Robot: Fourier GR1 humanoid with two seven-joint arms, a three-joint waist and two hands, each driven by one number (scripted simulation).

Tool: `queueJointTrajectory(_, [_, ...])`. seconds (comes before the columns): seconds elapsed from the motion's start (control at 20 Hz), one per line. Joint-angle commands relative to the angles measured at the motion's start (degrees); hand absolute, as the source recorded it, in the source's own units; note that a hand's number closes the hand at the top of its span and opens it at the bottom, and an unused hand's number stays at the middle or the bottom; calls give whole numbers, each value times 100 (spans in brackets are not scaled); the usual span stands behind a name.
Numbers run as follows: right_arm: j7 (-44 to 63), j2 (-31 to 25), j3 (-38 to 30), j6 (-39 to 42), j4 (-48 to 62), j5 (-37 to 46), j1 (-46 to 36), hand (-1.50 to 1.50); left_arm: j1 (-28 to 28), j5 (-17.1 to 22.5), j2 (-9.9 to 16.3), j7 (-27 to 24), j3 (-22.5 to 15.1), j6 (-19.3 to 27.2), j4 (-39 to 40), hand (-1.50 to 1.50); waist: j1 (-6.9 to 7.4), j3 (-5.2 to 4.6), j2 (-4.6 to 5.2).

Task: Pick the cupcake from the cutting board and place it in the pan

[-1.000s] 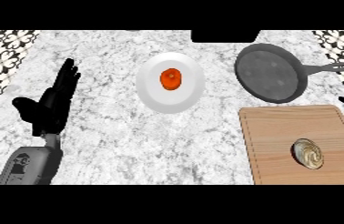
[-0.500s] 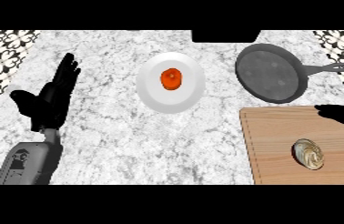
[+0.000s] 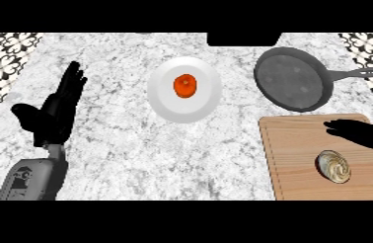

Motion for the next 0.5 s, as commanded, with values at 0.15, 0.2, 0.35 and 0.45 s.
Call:
queueJointTrajectory(0.15, [23, -119, -60, -234, -113, 893, 259, -150, 189, -2, -81, -54, 19, -157, -111, 0, -25, 0, -4])
queueJointTrajectory(0.2, [131, 227, 138, -100, 364, 1165, -365, -150, 133, -186, -251, -68, -110, 63, -159, 0, 40, 2, 10])
queueJointTrajectory(0.35, [598, 499, 139, -83, -100, 1415, -161, -150, -285, -227, -189, -214, 84, -9, 471, 0, -36, -2, 5])
queueJointTrajectory(0.45, [618, 603, 45, -138, -167, 1599, 52, -150, 193, -101, -49, 281, 86, -161, -449, 0, -2, 1, -7])
